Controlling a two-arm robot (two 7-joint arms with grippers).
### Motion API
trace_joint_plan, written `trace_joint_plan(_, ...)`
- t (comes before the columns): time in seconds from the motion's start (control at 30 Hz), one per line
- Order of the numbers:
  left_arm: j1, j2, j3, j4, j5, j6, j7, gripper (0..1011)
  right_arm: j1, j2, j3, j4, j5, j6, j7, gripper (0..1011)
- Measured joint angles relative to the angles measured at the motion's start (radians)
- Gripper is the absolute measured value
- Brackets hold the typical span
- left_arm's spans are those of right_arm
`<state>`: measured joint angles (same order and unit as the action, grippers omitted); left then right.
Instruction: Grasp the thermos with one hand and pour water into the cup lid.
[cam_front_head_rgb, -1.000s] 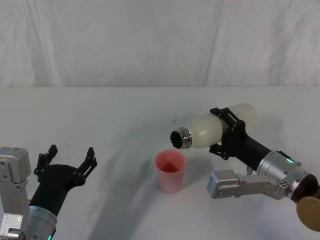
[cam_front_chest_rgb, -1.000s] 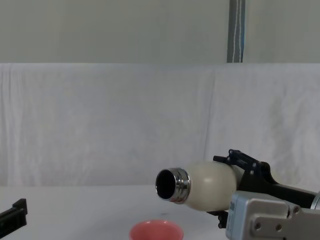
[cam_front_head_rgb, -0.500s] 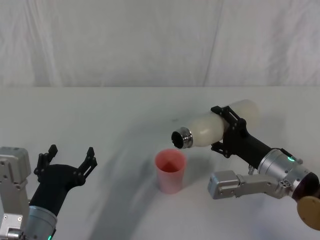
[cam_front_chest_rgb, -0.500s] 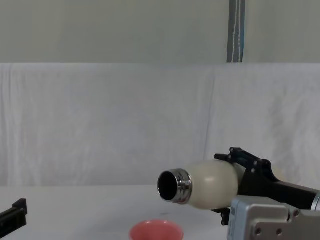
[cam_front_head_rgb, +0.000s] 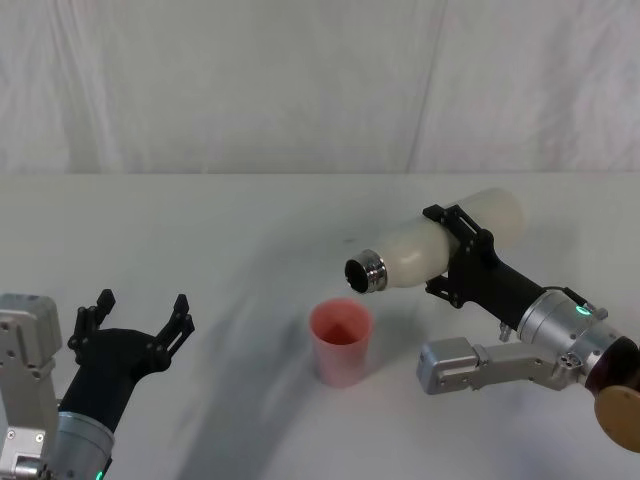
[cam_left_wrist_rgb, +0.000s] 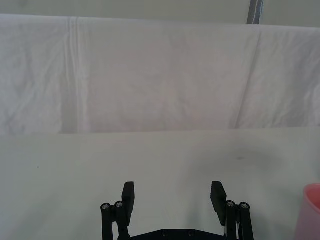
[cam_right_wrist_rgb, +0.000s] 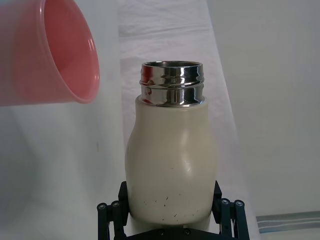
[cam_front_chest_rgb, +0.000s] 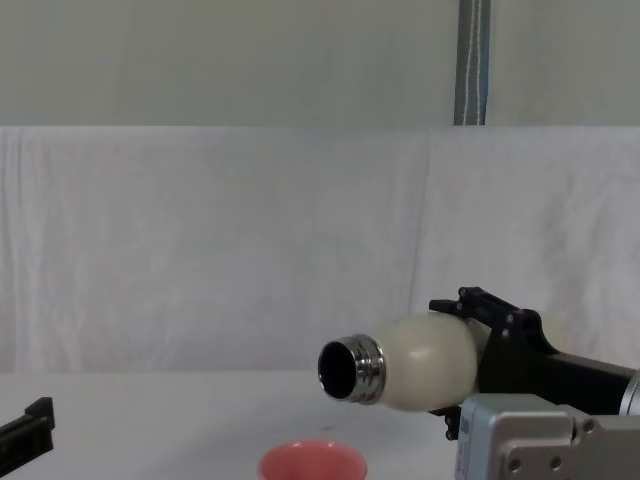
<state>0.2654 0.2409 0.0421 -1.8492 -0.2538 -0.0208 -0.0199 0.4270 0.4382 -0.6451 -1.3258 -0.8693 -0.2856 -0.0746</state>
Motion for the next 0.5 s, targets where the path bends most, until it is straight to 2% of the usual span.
trace_joint_plan(0.5, 0.0, 0.0, 0.0, 0.0, 0.0, 0.0, 0.0, 1001, 0.019, 0.012, -0.022, 0.011, -0.034, -0.005, -0.031, 950)
